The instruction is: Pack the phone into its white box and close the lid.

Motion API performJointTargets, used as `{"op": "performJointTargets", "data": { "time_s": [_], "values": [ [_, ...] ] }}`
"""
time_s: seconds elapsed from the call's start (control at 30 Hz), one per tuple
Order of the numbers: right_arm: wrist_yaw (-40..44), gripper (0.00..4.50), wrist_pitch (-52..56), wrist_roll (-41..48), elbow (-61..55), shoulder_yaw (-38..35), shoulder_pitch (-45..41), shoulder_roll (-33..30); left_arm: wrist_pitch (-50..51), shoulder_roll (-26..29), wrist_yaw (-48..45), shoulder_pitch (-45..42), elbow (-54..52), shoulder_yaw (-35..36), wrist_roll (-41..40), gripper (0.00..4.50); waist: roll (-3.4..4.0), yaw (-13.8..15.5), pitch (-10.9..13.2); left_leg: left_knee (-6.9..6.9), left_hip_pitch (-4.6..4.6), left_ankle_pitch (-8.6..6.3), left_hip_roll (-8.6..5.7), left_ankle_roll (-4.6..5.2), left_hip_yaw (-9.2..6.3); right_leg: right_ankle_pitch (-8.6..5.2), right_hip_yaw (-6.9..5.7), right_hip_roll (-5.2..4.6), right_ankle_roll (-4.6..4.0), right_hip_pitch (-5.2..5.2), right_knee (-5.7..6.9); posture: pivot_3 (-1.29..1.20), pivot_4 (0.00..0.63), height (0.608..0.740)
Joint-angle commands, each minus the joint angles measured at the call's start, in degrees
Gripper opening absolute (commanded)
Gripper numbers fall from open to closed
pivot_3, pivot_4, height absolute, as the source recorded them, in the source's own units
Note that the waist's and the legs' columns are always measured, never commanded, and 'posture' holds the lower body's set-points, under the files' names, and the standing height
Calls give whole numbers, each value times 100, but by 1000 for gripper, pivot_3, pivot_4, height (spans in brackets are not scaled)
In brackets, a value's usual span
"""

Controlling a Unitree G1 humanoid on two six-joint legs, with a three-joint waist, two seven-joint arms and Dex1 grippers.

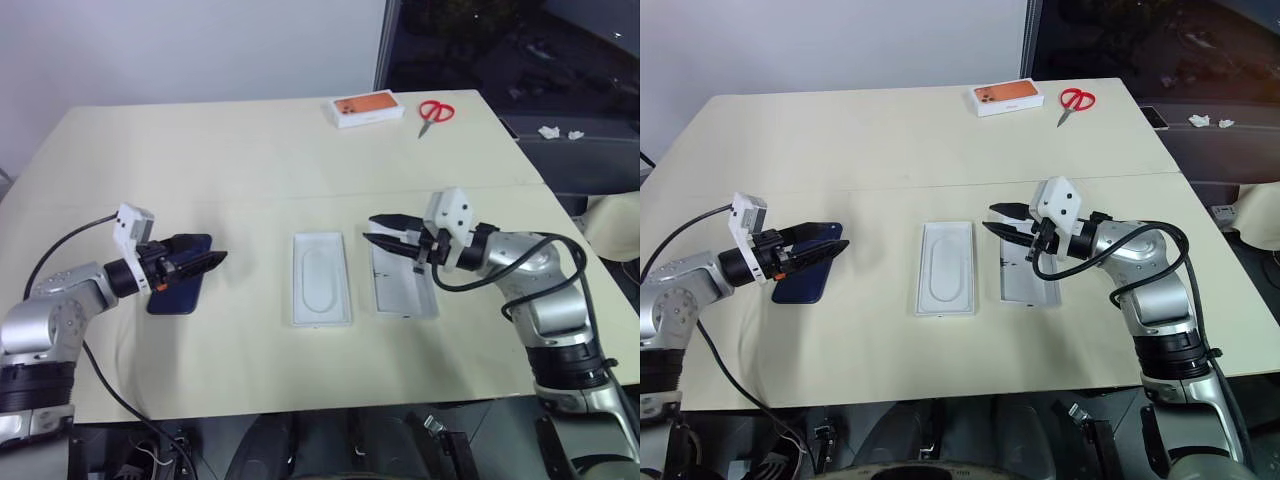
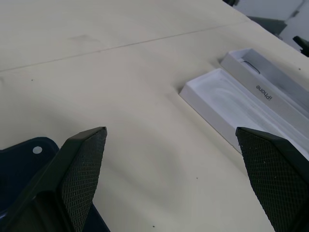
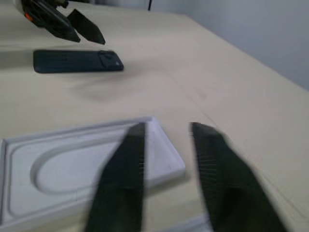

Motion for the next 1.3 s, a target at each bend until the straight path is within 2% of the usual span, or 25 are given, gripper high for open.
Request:
{"op": "performJointTargets", "data": {
  "time_s": [0.03,0.23,0.33,0.4,0.47,0.73,0.83,1.07,1.3],
  "values": [
    [-160,39,-289,-219,-27,231,-218,153,-16,108,-89,-158,80,362,-174,4500,0,-1,0,0,0,0,1,0,-1,0,-1,1,0,-1,0,0,150,740],
    [-820,39,-746,-1456,419,1116,-539,486,-15,433,-210,-166,753,585,-45,4500,0,-24,0,-3,0,1,1,-2,1,0,0,2,0,-9,5,0,150,740],
    [-1120,39,-963,-1784,601,1302,-661,664,72,525,-209,-246,1051,723,-108,4500,0,-13,0,-2,-4,1,0,-2,1,0,0,1,0,-12,5,0,150,740],
    [-1223,39,-779,-1826,616,1507,-787,1000,163,719,-187,-329,1484,761,0,4500,0,-9,0,-1,-6,1,-1,-2,1,0,0,1,0,-12,5,0,150,740],
    [-1275,39,-881,-2076,736,1751,-911,1169,255,861,-186,-367,1765,710,109,4500,0,-25,0,-1,-6,2,-1,-3,0,0,0,2,0,-15,8,0,150,740],
    [-1862,39,-926,-2769,1859,2652,-1471,2533,255,1204,-378,-732,2745,-30,927,4500,-7,-33,-4,-4,-9,4,-1,-6,0,0,0,5,-1,-23,14,0,150,740],
    [-2076,39,-866,-2909,2336,2684,-1588,2782,399,1197,-610,-842,3014,-212,1028,4500,-10,-20,-5,0,-10,4,-7,-6,0,0,0,3,-1,-23,18,0,150,740],
    [-1949,39,-1191,-3201,2613,2989,-1455,2708,1691,1048,-1445,-1153,3088,-718,880,4500,-12,-50,-7,1,-11,4,-12,-6,-3,1,0,2,-1,-24,22,0,150,740],
    [-2086,39,-1176,-3748,3592,3335,-1942,3016,1696,826,-1582,-1418,3261,-859,1036,4500,-11,-34,-8,2,-10,6,-12,-9,-3,1,1,3,-1,-25,26,0,150,740]
  ]
}}
